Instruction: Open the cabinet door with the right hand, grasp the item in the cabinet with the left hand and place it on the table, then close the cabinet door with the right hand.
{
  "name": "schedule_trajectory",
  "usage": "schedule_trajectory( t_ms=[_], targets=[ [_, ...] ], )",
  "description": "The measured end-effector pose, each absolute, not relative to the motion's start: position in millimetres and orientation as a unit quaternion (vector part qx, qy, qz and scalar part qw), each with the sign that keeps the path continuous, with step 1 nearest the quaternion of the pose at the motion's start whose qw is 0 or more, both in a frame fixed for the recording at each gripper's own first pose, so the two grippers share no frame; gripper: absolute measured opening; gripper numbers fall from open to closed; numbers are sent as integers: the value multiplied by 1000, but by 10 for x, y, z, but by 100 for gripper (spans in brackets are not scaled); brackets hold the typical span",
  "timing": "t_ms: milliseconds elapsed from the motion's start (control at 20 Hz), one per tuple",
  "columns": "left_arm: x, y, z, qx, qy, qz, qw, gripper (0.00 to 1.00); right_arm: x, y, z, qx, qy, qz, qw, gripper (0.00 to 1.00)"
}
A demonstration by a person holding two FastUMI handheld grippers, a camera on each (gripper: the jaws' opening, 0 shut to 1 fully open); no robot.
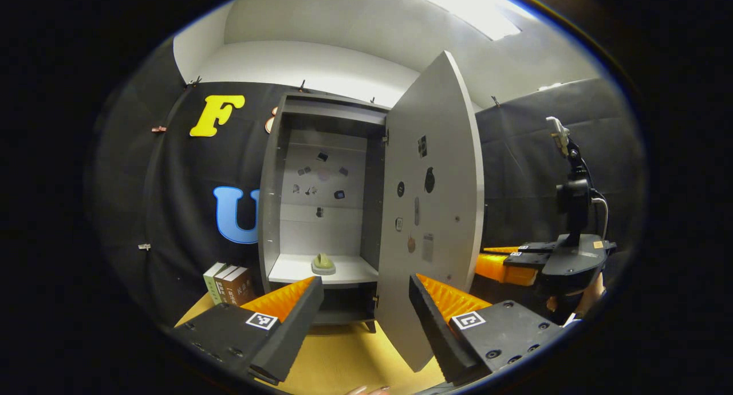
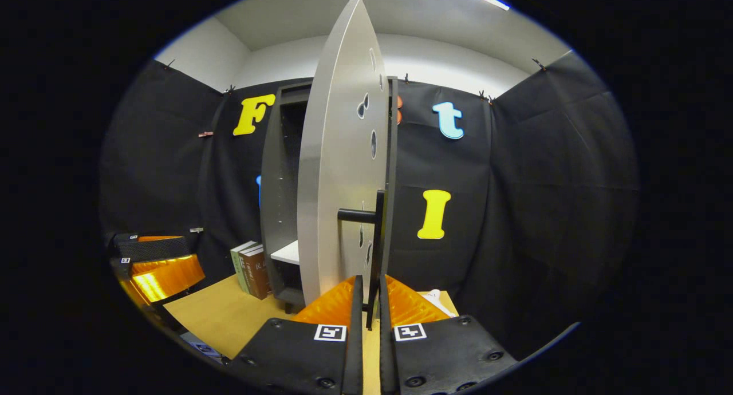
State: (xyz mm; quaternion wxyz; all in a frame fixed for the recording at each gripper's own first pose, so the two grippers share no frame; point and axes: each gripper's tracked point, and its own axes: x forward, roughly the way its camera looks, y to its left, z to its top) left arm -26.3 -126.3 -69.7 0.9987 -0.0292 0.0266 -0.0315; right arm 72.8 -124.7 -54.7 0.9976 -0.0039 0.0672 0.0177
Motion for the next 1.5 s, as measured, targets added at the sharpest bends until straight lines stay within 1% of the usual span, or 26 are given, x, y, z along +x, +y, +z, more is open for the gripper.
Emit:
schedule_trajectory(
  t_ms=[50,150,200,350,400,450,500,550,650,700,750,800,950,1000,1050,1150,1250,1300,1350,1400,1450,1500],
  targets=[
    [-250,-1257,-731,-31,29,-32,999,94,724,-1331,-552,-4,66,9,998,16],
    [-205,-1269,-764,-36,35,-35,998,94,732,-1478,-568,-7,65,-7,998,12],
    [-188,-1269,-784,-39,37,-37,998,94,715,-1494,-538,-1,66,-5,998,10],
    [-118,-1284,-850,-42,43,-50,997,94,620,-1460,-531,18,68,6,998,11],
    [-68,-1281,-860,-41,46,-56,997,92,599,-1487,-552,12,68,2,998,11],
    [-9,-1287,-874,-39,47,-62,996,92,574,-1499,-562,2,68,-5,998,11],
    [48,-1277,-882,-38,48,-71,996,94,537,-1494,-547,-6,66,-10,998,12],
    [118,-1252,-902,-37,48,-79,995,94,488,-1502,-528,-10,63,-15,998,13],
    [303,-1108,-899,-25,43,-87,995,95,412,-1541,-464,-9,52,-27,998,11],
    [397,-1042,-917,-11,45,-94,995,92,365,-1560,-431,-6,44,-36,998,7],
    [495,-959,-935,5,43,-97,994,92,326,-1605,-401,-3,37,-52,998,7],
    [585,-867,-952,19,43,-101,994,94,279,-1676,-394,-3,32,-74,997,9],
    [934,-682,-1092,25,52,-118,991,95,157,-1930,-473,-13,33,-143,989,10],
    [1042,-658,-1146,17,60,-127,990,94,95,-1996,-534,-20,38,-163,986,19],
    [1161,-621,-1207,9,68,-132,989,94,35,-2060,-582,-27,43,-176,983,18],
    [1437,-553,-1280,3,79,-128,989,94,-47,-2224,-606,-41,43,-201,978,33],
    [1760,-521,-1325,1,84,-122,989,95,25,-2323,-554,-50,32,-195,979,68],
    [1935,-511,-1337,0,85,-119,989,95,110,-2384,-530,-52,24,-194,979,77],
    [2129,-501,-1364,-3,86,-115,990,95,190,-2457,-488,-52,13,-189,981,76],
    [2312,-482,-1394,-7,92,-105,990,95,282,-2532,-452,-50,7,-182,982,82],
    [2505,-453,-1424,-9,99,-96,990,95,363,-2604,-424,-46,-1,-173,984,84],
    [2689,-432,-1447,-8,104,-87,991,95,445,-2707,-398,-45,-9,-168,985,91]
  ],
)
